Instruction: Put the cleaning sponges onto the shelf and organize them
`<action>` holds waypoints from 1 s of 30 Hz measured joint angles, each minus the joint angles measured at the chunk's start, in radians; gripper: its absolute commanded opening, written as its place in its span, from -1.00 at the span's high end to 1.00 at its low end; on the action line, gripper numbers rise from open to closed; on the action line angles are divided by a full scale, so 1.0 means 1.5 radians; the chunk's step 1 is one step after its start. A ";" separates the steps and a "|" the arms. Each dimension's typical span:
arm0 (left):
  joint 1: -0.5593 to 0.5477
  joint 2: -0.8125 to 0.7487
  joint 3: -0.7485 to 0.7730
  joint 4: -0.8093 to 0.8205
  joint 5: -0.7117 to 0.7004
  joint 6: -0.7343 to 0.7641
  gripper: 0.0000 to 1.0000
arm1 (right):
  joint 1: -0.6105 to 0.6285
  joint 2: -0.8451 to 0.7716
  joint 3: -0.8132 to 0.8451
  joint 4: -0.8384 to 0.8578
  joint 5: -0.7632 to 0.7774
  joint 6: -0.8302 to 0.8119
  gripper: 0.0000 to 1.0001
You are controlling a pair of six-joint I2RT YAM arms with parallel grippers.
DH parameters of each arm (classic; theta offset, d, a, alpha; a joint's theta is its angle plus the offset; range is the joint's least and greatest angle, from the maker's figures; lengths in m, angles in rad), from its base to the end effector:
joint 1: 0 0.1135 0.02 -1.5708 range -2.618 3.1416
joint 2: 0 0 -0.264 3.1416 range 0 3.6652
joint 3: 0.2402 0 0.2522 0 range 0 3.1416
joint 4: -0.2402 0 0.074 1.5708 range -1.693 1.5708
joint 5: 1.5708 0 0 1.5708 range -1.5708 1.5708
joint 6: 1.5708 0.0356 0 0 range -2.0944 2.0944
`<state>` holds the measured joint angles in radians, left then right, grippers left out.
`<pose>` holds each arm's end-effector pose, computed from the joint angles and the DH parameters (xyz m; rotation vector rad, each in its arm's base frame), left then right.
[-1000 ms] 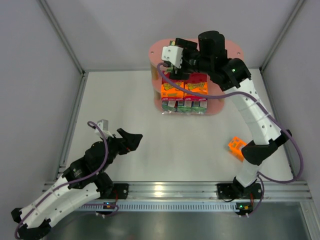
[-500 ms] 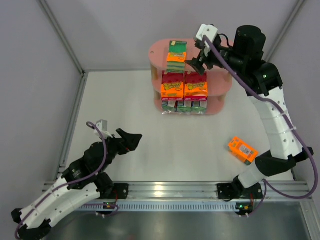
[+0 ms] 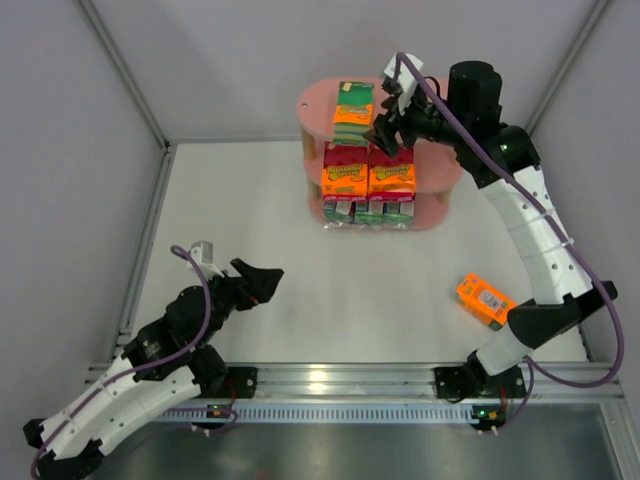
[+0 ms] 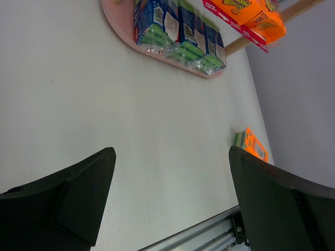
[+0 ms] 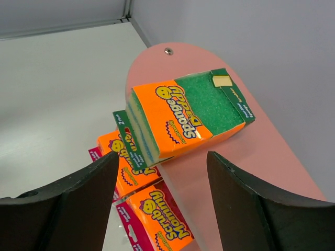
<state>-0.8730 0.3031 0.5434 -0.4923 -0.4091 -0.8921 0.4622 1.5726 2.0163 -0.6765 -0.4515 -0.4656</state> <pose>0.0719 -0.0637 0.2823 -0.3181 1.8645 -0.8720 0.2787 0.1562 0.5124 -1.0787 1.4383 0.4039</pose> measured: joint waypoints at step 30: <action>0.000 -0.018 -0.017 0.000 0.000 -0.012 -0.91 | 0.002 0.026 -0.032 0.074 0.110 0.022 -0.38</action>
<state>-0.8730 0.2768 0.5186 -0.4923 -0.4091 -0.9100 0.4644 1.6119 1.9690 -0.5652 -0.2867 -0.4332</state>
